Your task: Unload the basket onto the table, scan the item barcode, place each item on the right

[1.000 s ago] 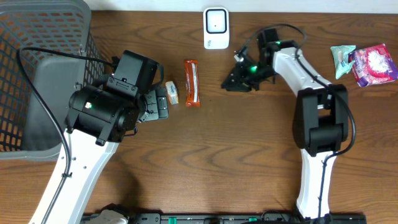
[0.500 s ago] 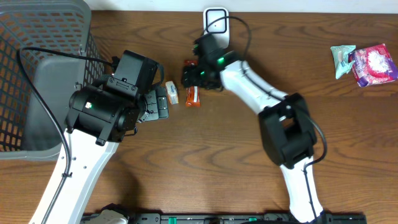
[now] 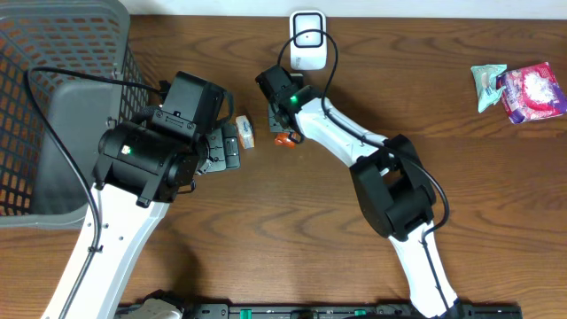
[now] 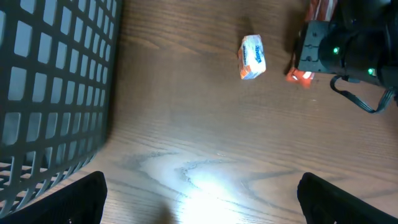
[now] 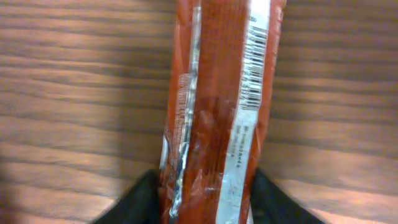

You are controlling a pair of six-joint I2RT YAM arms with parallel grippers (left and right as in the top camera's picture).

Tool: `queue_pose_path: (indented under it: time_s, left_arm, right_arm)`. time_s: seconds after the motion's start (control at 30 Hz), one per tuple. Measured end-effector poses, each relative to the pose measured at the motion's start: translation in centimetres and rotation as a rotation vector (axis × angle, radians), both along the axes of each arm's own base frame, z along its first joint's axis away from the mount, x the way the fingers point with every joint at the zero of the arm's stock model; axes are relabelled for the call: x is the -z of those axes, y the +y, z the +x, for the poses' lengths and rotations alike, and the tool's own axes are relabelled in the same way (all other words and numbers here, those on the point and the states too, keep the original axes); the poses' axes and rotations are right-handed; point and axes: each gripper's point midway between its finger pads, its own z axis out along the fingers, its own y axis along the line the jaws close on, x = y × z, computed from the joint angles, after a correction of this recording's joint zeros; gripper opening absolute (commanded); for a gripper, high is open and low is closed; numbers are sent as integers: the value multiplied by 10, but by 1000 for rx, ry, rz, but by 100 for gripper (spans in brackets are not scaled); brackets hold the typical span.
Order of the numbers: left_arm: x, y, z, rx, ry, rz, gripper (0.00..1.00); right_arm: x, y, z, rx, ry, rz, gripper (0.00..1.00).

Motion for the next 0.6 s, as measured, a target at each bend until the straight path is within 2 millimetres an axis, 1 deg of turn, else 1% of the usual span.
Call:
queue_pose_path:
  time_s: [0.07, 0.13, 0.2, 0.23, 0.27, 0.3, 0.33, 0.4, 0.5, 0.6]
  left_arm:
    - [0, 0, 0, 0, 0, 0, 98]
    - [0, 0, 0, 0, 0, 0, 98]
    - [0, 0, 0, 0, 0, 0, 98]
    - [0, 0, 0, 0, 0, 0, 98]
    - [0, 0, 0, 0, -1, 0, 98]
    - [0, 0, 0, 0, 0, 0, 98]
    - [0, 0, 0, 0, 0, 0, 98]
    - [0, 0, 0, 0, 0, 0, 98]
    - [0, 0, 0, 0, 0, 0, 98]
    - [0, 0, 0, 0, 0, 0, 98]
  right_arm:
    - [0, -12, -3, 18, 24, -35, 34]
    - [0, -28, -6, 40, 50, -77, 35]
    - [-1, -49, -9, 70, 82, -130, 39]
    - [-1, -65, -11, 90, 103, -168, 42]
    - [-2, -81, -15, 111, 126, -212, 49]
    - [-4, -89, -16, 120, 133, -234, 57]
    - [-5, -102, -18, 130, 147, -271, 67]
    - [-10, -118, -17, 126, 153, -313, 80]
    - [-19, -124, -14, 73, 145, -350, 86]
    - [-28, -122, -13, 21, 131, -368, 84]
